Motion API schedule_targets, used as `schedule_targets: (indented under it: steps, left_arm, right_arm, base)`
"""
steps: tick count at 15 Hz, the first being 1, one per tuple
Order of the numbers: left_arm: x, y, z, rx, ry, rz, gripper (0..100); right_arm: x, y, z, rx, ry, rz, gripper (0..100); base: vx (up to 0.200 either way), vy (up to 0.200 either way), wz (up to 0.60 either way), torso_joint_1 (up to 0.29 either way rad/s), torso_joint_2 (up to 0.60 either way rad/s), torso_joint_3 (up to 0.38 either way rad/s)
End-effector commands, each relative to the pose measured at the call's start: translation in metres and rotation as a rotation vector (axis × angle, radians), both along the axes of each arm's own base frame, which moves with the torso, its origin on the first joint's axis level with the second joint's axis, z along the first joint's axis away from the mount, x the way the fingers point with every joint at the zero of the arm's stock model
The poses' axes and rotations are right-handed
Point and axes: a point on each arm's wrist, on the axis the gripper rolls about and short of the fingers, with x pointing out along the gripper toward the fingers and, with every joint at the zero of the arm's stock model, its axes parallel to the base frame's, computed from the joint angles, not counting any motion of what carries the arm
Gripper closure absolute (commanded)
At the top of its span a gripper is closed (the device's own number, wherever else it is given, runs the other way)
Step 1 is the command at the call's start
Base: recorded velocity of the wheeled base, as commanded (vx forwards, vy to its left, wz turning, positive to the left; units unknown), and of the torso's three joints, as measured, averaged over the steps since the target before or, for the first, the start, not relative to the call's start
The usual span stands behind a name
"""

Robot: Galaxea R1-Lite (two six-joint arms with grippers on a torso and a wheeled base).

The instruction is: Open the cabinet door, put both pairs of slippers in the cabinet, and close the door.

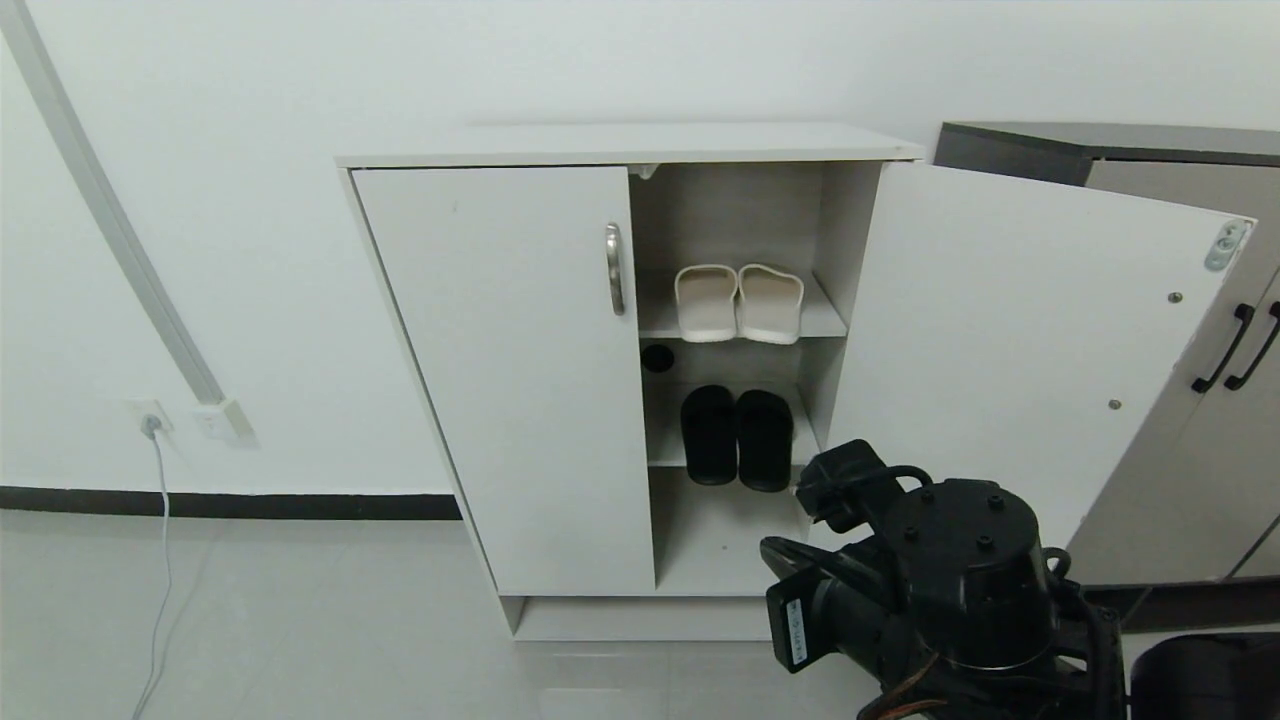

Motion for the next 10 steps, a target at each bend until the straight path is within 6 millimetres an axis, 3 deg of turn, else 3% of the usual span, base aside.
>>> schedule_targets:
  steps: [1,10]
  left_arm:
    - [0.0001,0.0000,0.0001,0.000,0.001,0.000,100]
    - [0.0001,0.0000,0.0001,0.000,0.001,0.000,100]
  right_arm:
    - [0.0006,-0.0020,-0.0027,-0.008,0.006,-0.006,100]
    - [0.0006,-0.0065,-0.0097,-0.027,0.019,-0.014,100]
  base:
    - [0.000,0.000,0.00,0.000,0.00,0.000]
    - [0.000,0.000,0.00,0.000,-0.02,-0.024]
